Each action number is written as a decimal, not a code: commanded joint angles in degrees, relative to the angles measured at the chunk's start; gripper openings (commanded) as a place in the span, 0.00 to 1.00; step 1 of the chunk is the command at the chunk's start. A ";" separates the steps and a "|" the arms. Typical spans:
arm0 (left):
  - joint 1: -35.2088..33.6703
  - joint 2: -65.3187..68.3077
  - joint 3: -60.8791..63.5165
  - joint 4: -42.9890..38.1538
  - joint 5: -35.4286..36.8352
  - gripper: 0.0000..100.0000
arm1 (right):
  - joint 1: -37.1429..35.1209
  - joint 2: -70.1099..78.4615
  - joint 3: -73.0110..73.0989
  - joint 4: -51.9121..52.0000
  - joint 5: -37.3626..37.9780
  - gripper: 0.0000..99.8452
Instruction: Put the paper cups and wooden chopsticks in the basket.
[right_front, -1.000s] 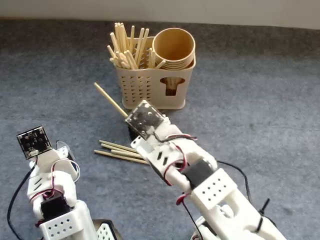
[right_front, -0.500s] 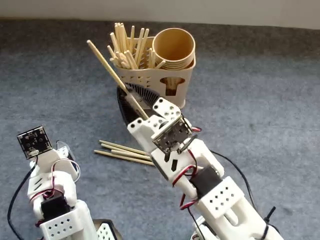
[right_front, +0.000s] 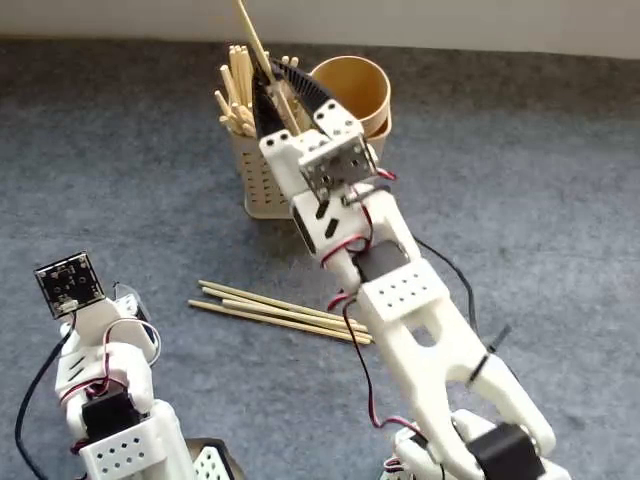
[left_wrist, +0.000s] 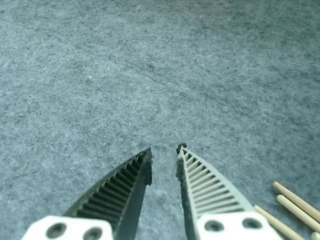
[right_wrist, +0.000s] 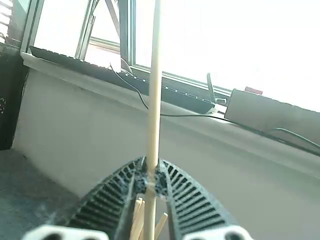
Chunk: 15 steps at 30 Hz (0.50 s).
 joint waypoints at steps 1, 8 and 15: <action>-0.57 -0.13 1.19 0.09 0.09 0.10 | 0.66 3.12 -8.22 -1.54 -0.09 0.00; -0.57 -0.13 1.19 0.09 0.09 0.10 | 0.57 11.56 -17.19 -1.54 -0.09 0.00; -0.57 -0.13 1.19 0.09 0.09 0.10 | 0.04 15.87 -18.42 -1.63 -0.18 0.02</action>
